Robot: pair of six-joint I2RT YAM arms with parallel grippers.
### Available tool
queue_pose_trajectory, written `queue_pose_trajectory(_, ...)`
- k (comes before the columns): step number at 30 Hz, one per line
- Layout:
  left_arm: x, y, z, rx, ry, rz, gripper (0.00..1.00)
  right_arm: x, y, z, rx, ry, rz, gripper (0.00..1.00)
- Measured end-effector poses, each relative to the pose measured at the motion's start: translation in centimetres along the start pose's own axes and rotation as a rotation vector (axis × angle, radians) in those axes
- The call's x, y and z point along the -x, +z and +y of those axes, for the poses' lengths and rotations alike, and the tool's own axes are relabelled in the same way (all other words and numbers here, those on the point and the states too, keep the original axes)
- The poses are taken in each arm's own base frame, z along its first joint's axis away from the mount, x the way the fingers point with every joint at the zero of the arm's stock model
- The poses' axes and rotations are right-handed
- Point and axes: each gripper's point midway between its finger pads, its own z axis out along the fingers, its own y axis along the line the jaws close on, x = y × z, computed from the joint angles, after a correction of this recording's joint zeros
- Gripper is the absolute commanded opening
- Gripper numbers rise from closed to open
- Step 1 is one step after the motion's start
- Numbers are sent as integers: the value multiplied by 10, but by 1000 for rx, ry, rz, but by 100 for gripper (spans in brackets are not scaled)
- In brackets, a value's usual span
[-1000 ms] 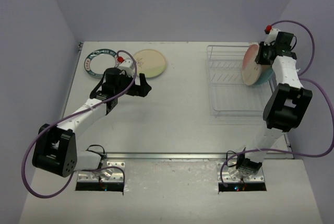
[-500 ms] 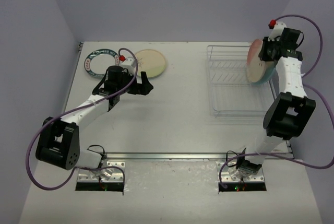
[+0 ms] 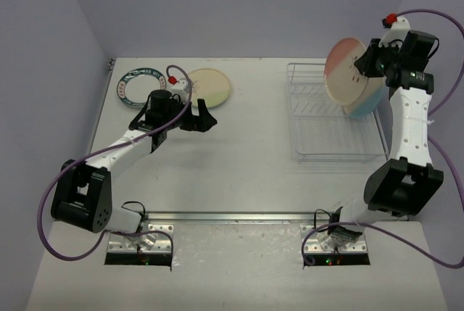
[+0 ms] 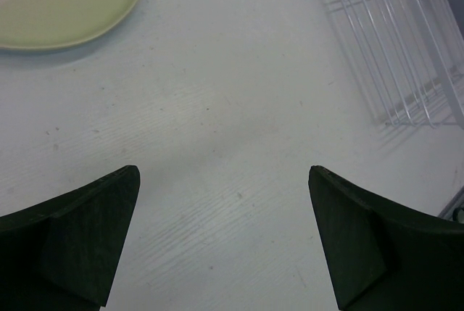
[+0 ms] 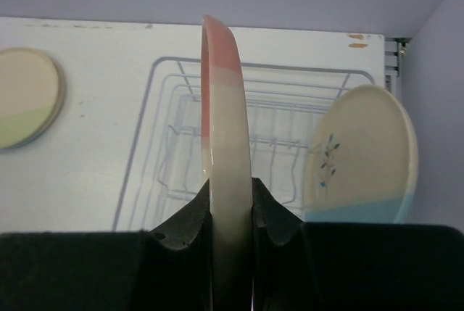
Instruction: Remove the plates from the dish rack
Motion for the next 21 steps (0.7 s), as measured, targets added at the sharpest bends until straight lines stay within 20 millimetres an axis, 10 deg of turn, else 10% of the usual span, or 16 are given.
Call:
queue_pose_trajectory(12,5,-17,-81,-415,-152,54,93,-19,-38,113,463,258,23,0)
queue_pose_trajectory(21,47,-3,-107,-545,-218,40,90,-53,-44,198,721,326,170,0)
